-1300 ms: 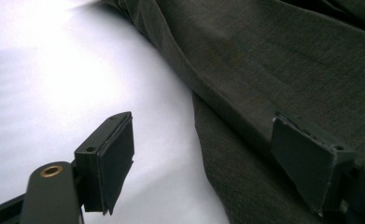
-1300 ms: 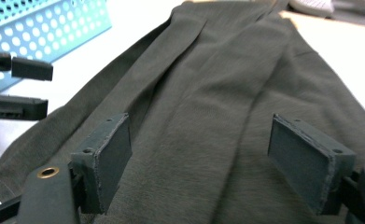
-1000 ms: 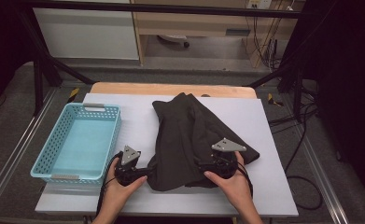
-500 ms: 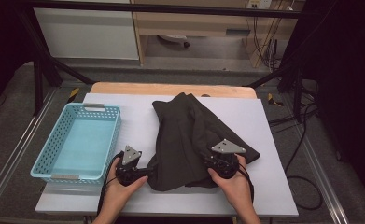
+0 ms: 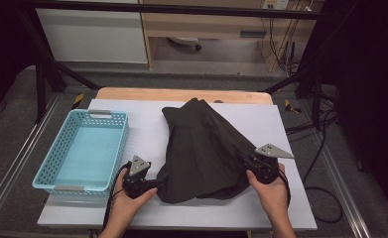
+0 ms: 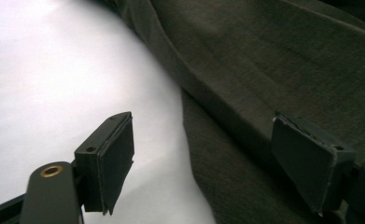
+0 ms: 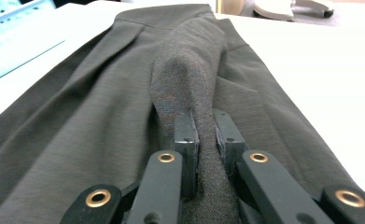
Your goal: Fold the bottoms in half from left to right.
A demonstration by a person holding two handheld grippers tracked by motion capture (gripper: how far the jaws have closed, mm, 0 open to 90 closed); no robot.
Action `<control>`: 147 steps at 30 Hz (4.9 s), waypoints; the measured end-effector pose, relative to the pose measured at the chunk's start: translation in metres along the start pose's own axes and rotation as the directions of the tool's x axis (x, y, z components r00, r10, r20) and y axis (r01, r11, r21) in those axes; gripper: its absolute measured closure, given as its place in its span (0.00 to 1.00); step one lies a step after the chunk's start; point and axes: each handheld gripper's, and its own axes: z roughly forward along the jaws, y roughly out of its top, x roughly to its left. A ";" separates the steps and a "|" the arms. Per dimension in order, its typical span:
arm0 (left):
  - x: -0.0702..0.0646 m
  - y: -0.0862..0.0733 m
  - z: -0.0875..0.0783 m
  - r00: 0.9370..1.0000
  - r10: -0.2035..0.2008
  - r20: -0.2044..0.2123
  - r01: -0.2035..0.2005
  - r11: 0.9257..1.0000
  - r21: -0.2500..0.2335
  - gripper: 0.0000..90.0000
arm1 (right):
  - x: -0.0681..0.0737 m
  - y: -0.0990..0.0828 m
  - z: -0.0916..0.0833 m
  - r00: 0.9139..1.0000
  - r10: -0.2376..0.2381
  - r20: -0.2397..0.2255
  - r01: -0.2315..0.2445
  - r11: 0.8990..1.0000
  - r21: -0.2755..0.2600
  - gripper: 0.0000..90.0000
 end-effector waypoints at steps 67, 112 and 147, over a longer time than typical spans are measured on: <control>-0.014 -0.005 0.002 1.000 -0.001 0.018 0.000 0.999 0.035 0.23 | -0.042 0.005 0.034 0.994 -0.034 0.102 0.032 0.999 0.015 0.83; -0.006 -0.009 0.005 1.000 0.010 0.000 -0.010 0.997 0.079 0.44 | -0.006 -0.005 0.005 0.997 -0.044 0.065 0.044 0.999 0.003 0.54; -0.060 -0.006 0.019 0.967 0.060 0.246 -0.094 0.987 0.128 0.96 | -0.004 -0.016 0.008 0.994 -0.076 0.076 0.072 0.995 0.062 0.55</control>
